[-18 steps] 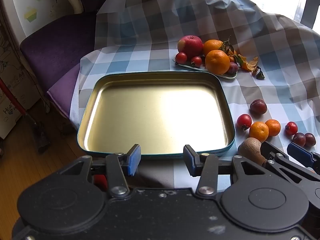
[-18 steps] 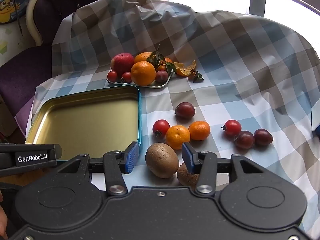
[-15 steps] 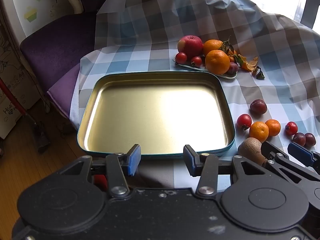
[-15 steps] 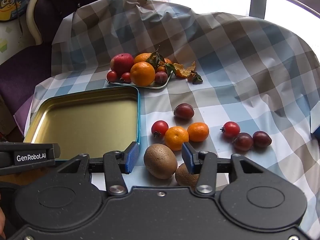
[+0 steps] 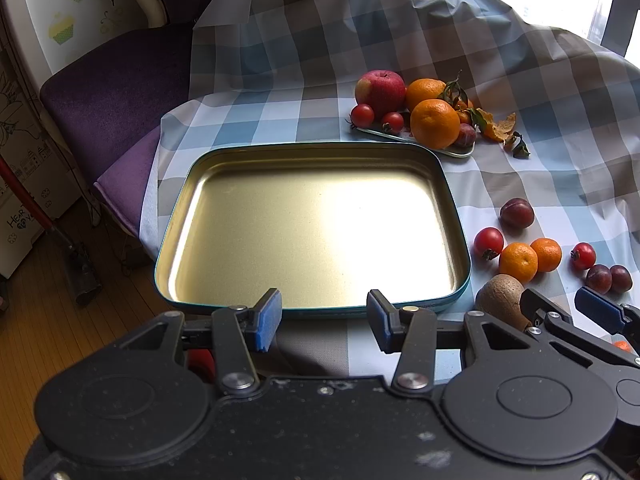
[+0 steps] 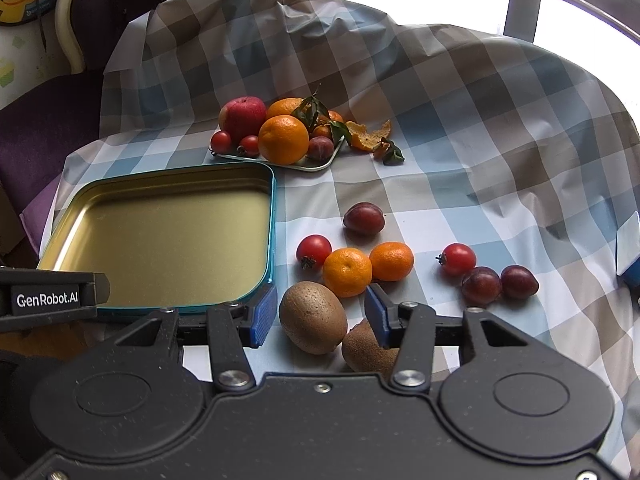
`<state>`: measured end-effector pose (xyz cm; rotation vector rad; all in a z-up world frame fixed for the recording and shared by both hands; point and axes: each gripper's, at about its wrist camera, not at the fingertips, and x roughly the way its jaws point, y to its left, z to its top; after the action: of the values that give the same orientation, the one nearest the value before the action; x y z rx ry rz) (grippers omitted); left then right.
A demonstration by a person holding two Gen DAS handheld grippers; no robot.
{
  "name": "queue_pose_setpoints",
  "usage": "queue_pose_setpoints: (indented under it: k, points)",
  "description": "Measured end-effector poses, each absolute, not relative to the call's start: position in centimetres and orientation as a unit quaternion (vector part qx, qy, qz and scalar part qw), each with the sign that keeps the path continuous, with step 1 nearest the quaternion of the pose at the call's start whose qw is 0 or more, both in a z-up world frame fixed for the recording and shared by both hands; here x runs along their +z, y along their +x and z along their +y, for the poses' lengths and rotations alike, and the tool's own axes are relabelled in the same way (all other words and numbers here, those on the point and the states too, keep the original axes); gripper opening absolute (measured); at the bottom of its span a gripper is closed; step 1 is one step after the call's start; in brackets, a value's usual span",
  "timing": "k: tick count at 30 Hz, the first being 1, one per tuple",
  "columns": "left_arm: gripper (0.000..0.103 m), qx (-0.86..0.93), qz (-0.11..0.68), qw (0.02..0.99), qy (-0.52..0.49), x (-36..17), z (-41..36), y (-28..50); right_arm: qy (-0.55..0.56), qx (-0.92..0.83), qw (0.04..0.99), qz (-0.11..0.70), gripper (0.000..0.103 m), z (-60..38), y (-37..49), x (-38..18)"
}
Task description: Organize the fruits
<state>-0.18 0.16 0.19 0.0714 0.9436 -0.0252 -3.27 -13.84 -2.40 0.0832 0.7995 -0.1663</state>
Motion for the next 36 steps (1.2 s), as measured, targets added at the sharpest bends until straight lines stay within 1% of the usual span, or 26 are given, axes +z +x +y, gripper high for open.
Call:
queue_pose_setpoints:
  k: [5,26,32,36]
  points:
    - [0.048,-0.012,0.454,0.890,0.034,0.2,0.1,-0.2,0.039,-0.085,0.910,0.405,0.055,-14.0,-3.1,-2.7]
    - [0.048,-0.011,0.456,0.889,0.036,0.0,0.1,-0.2,0.034,-0.072,0.907,0.413,0.055,-13.4,-3.2,-3.5]
    - [0.048,-0.011,0.456,0.889,0.036,0.0,0.1,-0.2,0.010,-0.107,0.913,0.394,0.054,-13.1,-3.6,-3.3]
    - [0.048,-0.011,0.456,0.889,0.036,0.0,0.0,-0.2,0.007,-0.100,0.912,0.397,0.051,-13.0,-3.4,-3.1]
